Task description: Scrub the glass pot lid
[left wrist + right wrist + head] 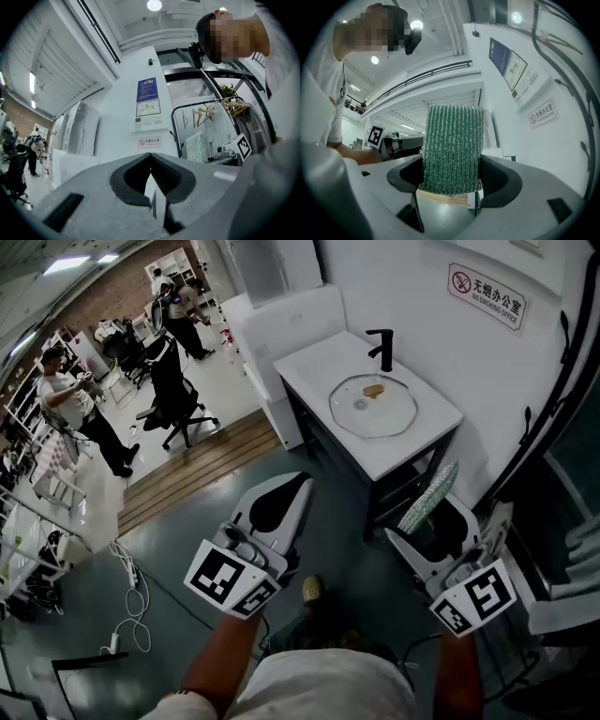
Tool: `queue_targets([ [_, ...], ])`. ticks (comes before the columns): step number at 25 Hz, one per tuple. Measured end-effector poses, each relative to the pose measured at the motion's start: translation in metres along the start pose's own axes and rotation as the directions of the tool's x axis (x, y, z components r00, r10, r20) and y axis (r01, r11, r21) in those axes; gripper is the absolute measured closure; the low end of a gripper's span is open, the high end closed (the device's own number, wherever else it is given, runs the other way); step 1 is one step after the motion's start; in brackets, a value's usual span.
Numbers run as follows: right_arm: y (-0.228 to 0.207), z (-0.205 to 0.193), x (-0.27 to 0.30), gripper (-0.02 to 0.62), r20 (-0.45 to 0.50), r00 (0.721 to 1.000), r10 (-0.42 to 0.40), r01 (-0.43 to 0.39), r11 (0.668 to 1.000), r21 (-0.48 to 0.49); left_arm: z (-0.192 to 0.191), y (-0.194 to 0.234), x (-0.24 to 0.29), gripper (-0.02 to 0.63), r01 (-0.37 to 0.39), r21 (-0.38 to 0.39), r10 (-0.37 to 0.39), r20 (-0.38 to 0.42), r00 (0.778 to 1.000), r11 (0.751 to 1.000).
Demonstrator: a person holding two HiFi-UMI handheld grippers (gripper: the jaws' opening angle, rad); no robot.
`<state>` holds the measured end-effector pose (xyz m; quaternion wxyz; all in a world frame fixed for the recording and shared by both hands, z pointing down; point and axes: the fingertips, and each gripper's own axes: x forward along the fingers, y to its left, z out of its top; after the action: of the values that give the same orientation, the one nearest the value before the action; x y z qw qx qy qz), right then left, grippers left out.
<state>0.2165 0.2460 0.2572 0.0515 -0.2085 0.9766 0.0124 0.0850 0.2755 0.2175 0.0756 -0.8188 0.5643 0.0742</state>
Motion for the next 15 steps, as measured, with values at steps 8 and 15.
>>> queue_targets([
  [8, -0.039, -0.009, 0.055, 0.247, -0.02, 0.999, -0.031, 0.031, 0.999, -0.022, -0.015, 0.058, 0.036, 0.591, 0.011, -0.018, -0.01, 0.022, 1.0, 1.0],
  [15, -0.071, -0.018, 0.125, 0.247, -0.059, 0.995, -0.084, 0.082, 0.996, -0.033, -0.025, 0.134, 0.073, 0.591, 0.046, -0.013, -0.046, 0.026, 0.999, 0.999],
])
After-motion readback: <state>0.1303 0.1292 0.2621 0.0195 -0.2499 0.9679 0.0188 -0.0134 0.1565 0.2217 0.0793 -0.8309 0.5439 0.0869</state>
